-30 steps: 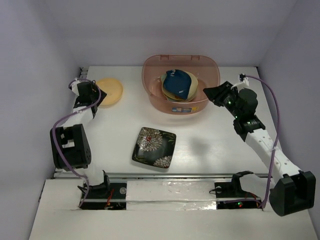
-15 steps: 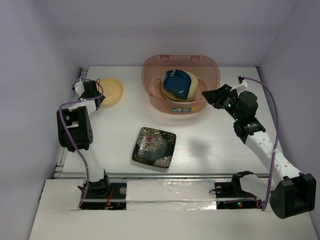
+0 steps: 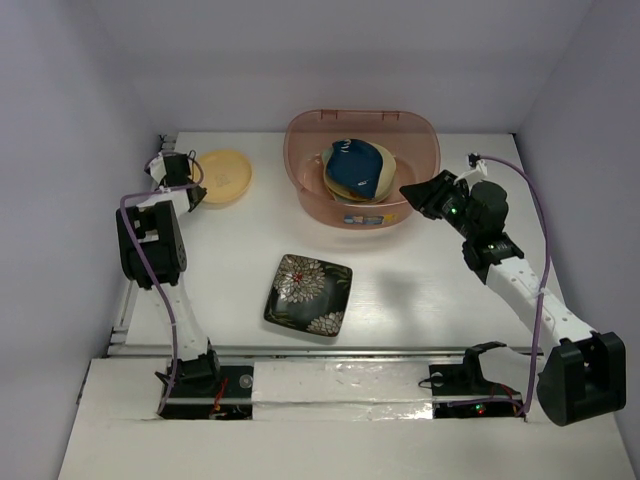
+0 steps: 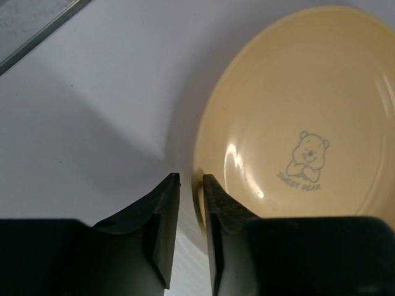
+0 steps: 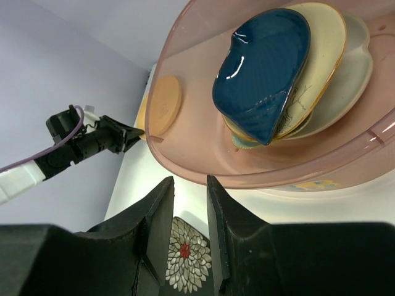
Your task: Place the plates into the plastic bin on the countertop
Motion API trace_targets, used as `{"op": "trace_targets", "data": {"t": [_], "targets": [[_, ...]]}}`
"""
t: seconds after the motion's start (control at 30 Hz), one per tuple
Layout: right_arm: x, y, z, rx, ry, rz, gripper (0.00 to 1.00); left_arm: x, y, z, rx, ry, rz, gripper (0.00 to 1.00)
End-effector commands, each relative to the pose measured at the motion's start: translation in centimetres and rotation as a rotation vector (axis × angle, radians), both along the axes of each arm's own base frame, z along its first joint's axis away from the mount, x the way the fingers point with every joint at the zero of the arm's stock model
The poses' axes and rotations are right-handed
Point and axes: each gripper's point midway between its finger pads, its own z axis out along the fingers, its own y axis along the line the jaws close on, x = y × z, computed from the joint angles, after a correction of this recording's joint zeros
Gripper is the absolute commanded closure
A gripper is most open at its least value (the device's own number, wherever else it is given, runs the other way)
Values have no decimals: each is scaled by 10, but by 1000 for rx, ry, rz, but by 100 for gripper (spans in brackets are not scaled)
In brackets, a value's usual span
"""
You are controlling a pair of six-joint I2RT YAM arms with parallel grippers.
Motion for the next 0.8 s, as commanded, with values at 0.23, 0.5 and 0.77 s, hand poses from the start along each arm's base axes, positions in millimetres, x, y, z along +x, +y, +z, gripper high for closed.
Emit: {"op": "trace_targets", "data": {"t": [0.23, 0.5, 0.77], "targets": [[-2, 0, 19, 7, -81, 5, 67, 5, 2, 0, -45, 10, -44, 100], [-1, 1, 18, 10, -81, 7, 67, 20, -23, 130, -89, -384, -146, 100], [3, -1, 14, 5, -75, -10, 68, -19, -80, 304, -173, -869, -309, 100]]}}
